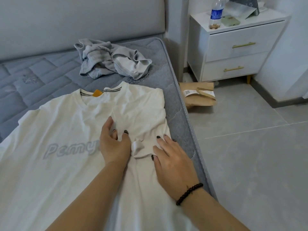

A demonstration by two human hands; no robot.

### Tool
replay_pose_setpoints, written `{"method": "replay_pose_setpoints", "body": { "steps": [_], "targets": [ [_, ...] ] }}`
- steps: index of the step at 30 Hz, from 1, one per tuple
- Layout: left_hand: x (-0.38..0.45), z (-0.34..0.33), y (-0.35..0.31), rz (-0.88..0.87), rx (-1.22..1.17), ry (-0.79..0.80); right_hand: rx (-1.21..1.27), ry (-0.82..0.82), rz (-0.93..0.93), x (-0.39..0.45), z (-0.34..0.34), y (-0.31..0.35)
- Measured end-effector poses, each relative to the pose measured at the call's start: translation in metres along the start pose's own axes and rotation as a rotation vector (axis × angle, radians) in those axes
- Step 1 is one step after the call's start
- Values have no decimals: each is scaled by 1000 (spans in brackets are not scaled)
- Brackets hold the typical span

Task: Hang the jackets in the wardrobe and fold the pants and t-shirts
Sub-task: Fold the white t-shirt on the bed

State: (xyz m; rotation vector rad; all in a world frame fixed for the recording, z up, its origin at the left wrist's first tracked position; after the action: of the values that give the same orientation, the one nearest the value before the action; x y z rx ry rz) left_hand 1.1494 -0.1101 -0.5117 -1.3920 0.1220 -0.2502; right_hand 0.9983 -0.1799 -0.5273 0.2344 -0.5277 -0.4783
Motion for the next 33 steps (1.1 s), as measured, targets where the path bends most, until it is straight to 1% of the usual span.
{"method": "replay_pose_setpoints", "body": {
  "steps": [2,3,5,7,8,9,10,11,12,14,16,17,20,24,25,27,28,29,30,31,32,33],
  "targets": [
    [1,1,-2,-15,8,36,2,-8,13,0,2,0],
    [1,1,-3,-26,12,85,4,-10,4,0,3,1],
    [0,1,-7,-40,83,212,7,-8,-9,3,6,2],
    [0,9,-10,-99,236,381,29,-6,-22,2,7,2],
    [0,17,-11,-202,358,480,40,1,-29,0,7,1],
    [2,29,-13,-361,521,572,46,7,-36,0,7,1],
    [7,44,-10,-538,704,635,43,7,-42,0,7,1],
    [15,65,-5,-657,864,652,41,14,-44,0,7,1],
    [25,91,3,-666,981,621,40,19,-41,-1,7,1],
    [40,158,19,-504,1127,498,49,13,-36,-1,8,1],
    [38,212,35,-359,1182,447,42,10,-27,0,8,0],
    [33,226,40,-331,1194,455,32,6,-20,0,8,0],
    [19,229,38,-359,1209,434,13,3,-6,0,9,2],
    [20,229,34,-411,1203,400,-118,95,-77,1,13,21],
    [21,230,36,-413,1184,395,-80,123,-80,2,13,36],
    [21,229,37,-415,1132,362,107,174,-58,7,12,86],
    [21,229,36,-383,1072,313,217,195,-67,13,10,120],
    [22,231,36,-321,987,223,325,209,-96,22,3,154],
    [22,234,34,-243,909,98,411,225,-143,33,-6,184],
    [22,237,33,-168,861,-42,448,252,-195,44,-18,210],
    [23,239,31,-108,851,-165,433,273,-219,54,-30,231],
    [23,241,29,-62,866,-245,366,307,-201,60,-47,245]
  ]
}}
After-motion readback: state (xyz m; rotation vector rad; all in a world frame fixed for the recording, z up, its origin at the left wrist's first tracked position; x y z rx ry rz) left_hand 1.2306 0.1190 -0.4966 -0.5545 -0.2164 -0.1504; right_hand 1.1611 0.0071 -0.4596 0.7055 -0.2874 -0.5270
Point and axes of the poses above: each hand's wrist, its own x-axis towards the middle knuckle, its own z-axis out of the back of the hand, y = z × x, the point moved 2 cm from there along x, towards the middle knuckle, and after that the axes turned 5 degrees about -x, right-handed, at the moved point
